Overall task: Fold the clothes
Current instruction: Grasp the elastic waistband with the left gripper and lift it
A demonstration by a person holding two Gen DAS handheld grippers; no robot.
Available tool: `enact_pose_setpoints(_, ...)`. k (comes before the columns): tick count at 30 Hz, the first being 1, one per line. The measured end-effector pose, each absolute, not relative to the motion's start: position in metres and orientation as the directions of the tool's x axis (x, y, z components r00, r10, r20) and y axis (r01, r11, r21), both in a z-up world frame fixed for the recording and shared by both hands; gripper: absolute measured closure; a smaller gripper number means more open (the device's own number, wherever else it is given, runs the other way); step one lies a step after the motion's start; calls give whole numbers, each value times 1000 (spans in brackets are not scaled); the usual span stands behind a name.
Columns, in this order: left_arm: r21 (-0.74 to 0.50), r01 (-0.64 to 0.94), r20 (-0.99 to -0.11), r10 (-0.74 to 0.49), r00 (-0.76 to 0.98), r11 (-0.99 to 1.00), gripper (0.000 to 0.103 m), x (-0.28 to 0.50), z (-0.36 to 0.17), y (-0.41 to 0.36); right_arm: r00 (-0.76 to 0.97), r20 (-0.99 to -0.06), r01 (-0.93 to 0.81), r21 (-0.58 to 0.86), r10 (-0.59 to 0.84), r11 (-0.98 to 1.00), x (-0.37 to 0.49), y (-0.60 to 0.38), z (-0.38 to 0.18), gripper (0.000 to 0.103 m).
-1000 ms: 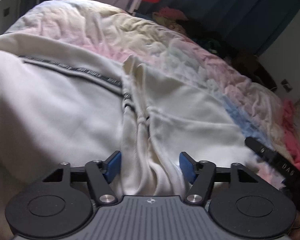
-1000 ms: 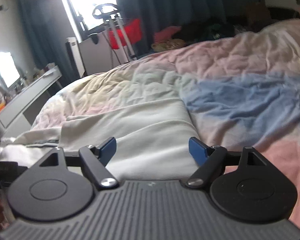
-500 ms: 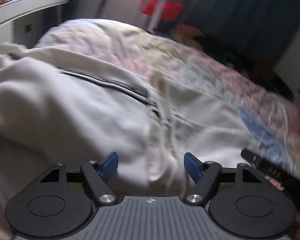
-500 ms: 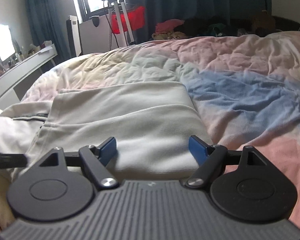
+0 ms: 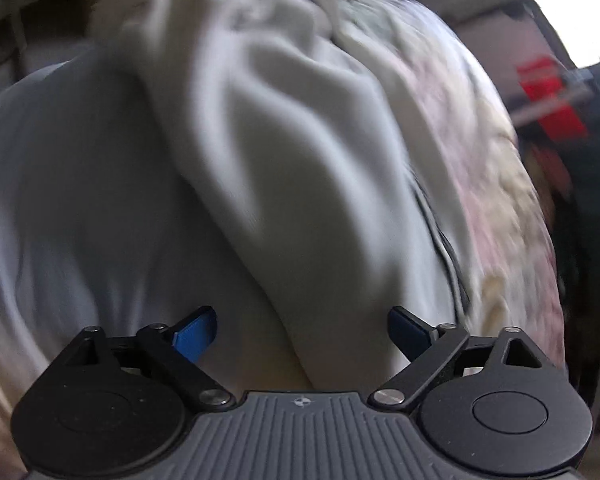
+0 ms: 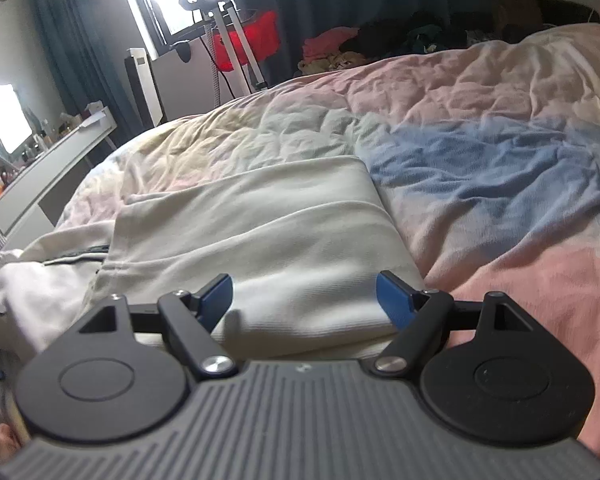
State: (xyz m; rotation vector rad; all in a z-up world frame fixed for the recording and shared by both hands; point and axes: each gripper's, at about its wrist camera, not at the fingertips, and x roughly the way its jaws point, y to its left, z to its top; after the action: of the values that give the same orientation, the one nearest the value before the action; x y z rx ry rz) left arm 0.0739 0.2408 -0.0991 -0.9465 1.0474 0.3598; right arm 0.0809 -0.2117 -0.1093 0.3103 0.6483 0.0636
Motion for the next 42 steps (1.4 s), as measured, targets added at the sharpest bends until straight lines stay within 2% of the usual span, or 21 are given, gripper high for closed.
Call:
enact_pose_setpoints(3,-528,-652,-830,-167,533,543,14,84,-102,257,798,-583,37,302,154,953,80,-211,-110,23)
enact_pose_setpoints(4,-552,-631,-807,-158,570,546,23,85,-97,261,799,-582,37,300,152,953,80,-211,-110,23)
enact_pose_setpoints(6,-601,-584,-753,-143,642,546,30,86,-88,268,798,-585,35,286,145,958,80,-209,-110,23)
enact_pose_setpoints(8,-650,-534,-693,-134,708,541,30,84,-80,275,796,-590,32,266,136,963,81,-206,-110,23)
enact_pose_setpoints(10,-659,-536,-690,-140,710,527,30,86,-83,279,795,-594,30,243,124,970,82,-203,-110,22)
enact_pose_setpoints(14,-580,-632,-765,-79,639,514,30,93,-99,292,796,-596,32,211,103,977,84,-198,-110,21)
enact_pose_setpoints(18,-594,-659,-758,-45,651,461,31,94,-101,299,803,-590,34,184,82,982,82,-195,-108,23)
enact_pose_setpoints(21,-626,-626,-718,-29,696,466,41,94,-94,301,806,-588,39,167,68,985,80,-194,-107,23)
enact_pose_setpoints(26,-735,-498,-589,-71,805,459,41,89,-83,300,806,-590,46,156,55,987,78,-194,-108,23)
enact_pose_setpoints(31,-666,-596,-687,-57,725,449,39,99,-101,303,809,-586,52,140,41,989,76,-192,-107,23)
enact_pose_setpoints(35,-693,-609,-680,-68,730,387,41,94,-116,313,817,-577,74,116,7,991,71,-194,-102,23)
enact_pose_setpoints(36,-698,-607,-673,-57,738,380,46,91,-116,314,819,-574,80,119,3,990,69,-197,-101,23)
enact_pose_setpoints(39,-701,-590,-647,-8,763,401,79,92,-106,317,801,-598,85,135,13,987,68,-202,-105,23)
enact_pose_setpoints(42,-622,-542,-612,82,787,566,87,96,-76,292,714,-700,86,103,11,991,82,-197,-127,17)
